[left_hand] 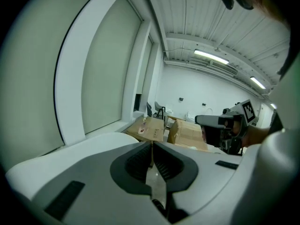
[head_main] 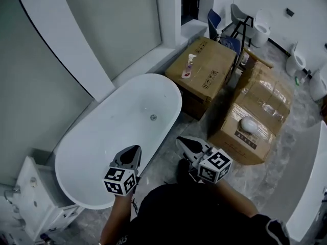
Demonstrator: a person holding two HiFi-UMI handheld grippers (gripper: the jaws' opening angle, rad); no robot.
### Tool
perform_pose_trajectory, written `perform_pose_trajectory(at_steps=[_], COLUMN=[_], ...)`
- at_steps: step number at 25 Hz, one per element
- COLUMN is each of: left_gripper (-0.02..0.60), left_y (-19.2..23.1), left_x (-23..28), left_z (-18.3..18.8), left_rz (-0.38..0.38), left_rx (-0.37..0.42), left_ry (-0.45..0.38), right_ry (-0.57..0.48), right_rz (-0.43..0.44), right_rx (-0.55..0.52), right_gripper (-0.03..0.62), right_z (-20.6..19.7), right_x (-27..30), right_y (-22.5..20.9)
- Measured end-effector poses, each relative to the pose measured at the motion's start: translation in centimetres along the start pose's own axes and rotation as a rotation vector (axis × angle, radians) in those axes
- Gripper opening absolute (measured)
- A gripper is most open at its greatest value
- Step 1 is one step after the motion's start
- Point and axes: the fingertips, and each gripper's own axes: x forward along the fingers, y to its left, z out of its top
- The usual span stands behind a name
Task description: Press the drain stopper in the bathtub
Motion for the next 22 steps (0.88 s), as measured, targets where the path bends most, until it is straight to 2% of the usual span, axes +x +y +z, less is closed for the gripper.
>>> perform_pose_trajectory(at_steps=[5,10,16,22], left_gripper=[0.026,0.026,0.026,0.026], left_y=[-0.1,0.5,1.8,5.4], left_x=[6.7,10.8,12.7,13.2], left_z=[4.0,5.9,6.9,6.9], left_rz=[0.023,0.059,0.090,0.120], left_rx=[0.002,-0.012,-0.010,-0.058], left_ry=[0.015,0.017,0.017,0.006], right_ry=[0.043,0.074,0.121,0.161], right_rz=[0.048,0.087,0.109,0.142], right_rx=[-0.002,0.028,0.015,0.007], right_gripper=[0.014,0.014,0.014,0.014], right_z=[2.8,3.6,4.1,4.2], right_x=[2.3,3.7,5.8,9.8], right_y=[-6.6,-10.2,-12.4,-12.4])
